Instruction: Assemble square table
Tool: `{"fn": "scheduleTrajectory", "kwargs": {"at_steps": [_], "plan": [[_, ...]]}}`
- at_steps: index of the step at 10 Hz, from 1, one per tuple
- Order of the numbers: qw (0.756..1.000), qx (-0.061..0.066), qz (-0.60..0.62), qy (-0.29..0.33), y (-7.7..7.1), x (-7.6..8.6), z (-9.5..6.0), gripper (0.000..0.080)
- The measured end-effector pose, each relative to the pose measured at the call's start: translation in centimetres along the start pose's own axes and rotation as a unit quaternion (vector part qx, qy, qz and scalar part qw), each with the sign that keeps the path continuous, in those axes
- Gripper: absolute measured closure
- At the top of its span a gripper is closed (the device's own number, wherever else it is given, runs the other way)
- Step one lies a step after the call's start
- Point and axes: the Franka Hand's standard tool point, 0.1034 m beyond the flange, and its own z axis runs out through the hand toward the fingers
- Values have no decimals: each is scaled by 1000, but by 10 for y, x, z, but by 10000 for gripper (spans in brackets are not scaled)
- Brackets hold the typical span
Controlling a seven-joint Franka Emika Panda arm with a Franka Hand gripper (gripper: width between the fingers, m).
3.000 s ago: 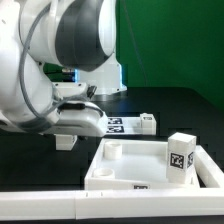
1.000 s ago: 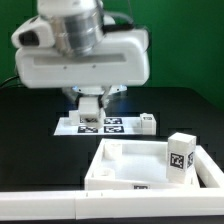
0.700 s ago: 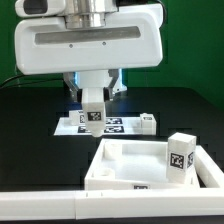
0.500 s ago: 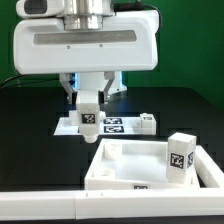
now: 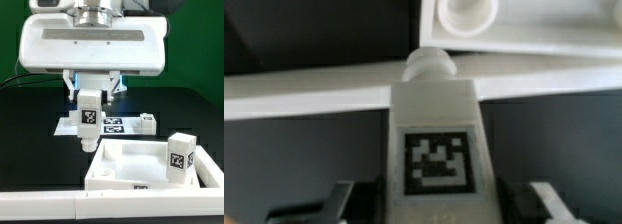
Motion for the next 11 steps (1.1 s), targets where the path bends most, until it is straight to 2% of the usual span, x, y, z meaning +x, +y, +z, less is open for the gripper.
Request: {"fn": "scheduleTrajectory", "kwargs": {"at_steps": [2, 3, 4, 6, 7, 9, 10, 11], "plan": [[999, -5, 3, 34, -1, -3, 6, 515], [1000, -3, 4, 19, 0, -11, 11, 515], [1000, 1, 4, 10, -3, -11, 11, 515], [1000, 1, 5, 8, -2, -12, 12, 515], [1000, 4, 10, 2, 0, -12, 12, 515], [999, 22, 36, -24, -8, -11, 9, 515], [998, 27, 38, -31, -12, -10, 7, 515], [998, 26, 38, -32, -12, -11, 8, 515]]}}
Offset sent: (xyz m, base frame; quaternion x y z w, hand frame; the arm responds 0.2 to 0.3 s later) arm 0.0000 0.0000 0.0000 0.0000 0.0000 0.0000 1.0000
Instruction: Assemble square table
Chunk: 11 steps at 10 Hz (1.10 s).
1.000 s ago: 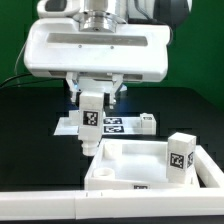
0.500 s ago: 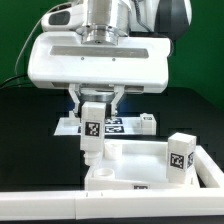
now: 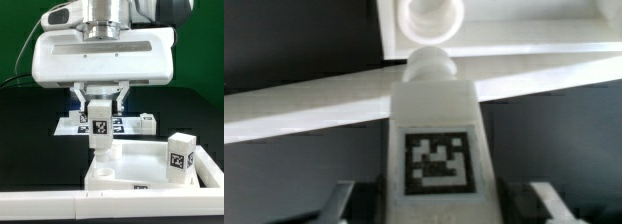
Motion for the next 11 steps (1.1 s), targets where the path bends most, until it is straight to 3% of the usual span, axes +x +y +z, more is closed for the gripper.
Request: {"fn": "scheduleTrajectory", "kwargs": {"at_steps": [5, 11], "plan": [[1000, 4, 5, -14, -3, -5, 1, 515], [1000, -8, -4, -2, -1, -20, 19, 515]]}}
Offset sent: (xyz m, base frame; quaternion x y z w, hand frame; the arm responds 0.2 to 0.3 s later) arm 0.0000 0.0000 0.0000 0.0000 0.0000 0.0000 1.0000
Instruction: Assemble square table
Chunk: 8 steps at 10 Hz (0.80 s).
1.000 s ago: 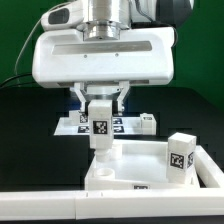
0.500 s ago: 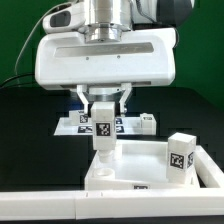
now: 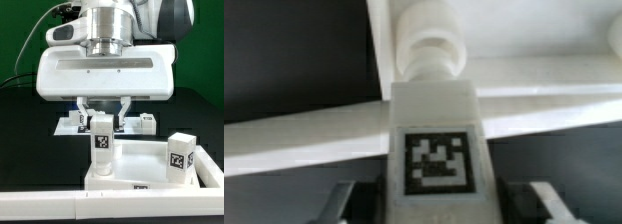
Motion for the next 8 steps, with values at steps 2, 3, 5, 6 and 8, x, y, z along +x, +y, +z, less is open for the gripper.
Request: {"fn": "scheduleTrajectory", "kwargs": {"at_steps": [2, 3, 5, 6, 8], "plan": [[1000, -1, -4, -2, -4, -7, 5, 515], [1000, -3, -6, -1, -3, -12, 9, 515], [999, -10, -11, 29, -4, -11, 11, 515], [999, -10, -10, 30, -4, -11, 12, 515], [1000, -9, -7, 24, -5, -10, 12, 515]]}}
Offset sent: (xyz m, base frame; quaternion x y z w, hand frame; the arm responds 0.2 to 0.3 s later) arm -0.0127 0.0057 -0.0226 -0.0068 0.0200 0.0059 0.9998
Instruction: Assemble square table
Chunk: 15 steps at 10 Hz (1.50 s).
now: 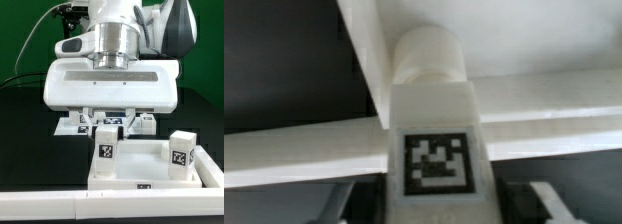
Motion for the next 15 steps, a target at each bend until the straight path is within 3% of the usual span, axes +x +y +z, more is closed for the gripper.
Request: {"fn": "scheduleTrajectory", "kwargs": {"at_steps": [1, 2, 3, 4, 6, 7, 9, 10, 11, 13, 15], "plan": [[1000, 1, 0, -8, 0, -3, 1, 405], [1000, 4, 1, -18, -1, -6, 2, 405], [999, 12, 5, -42, -6, -5, 2, 270], [998, 22, 9, -55, -11, 9, -5, 175], [990, 45, 22, -133, -19, 20, -7, 157], [987, 48, 24, -151, -19, 26, -6, 157], [970, 56, 23, -237, -7, 23, -1, 150], [969, 54, 25, -241, -1, 28, 4, 150], [962, 54, 31, -267, 0, 19, 6, 150], [963, 49, 44, -260, -1, 20, 8, 150], [963, 48, 47, -260, -1, 20, 8, 421]]}}
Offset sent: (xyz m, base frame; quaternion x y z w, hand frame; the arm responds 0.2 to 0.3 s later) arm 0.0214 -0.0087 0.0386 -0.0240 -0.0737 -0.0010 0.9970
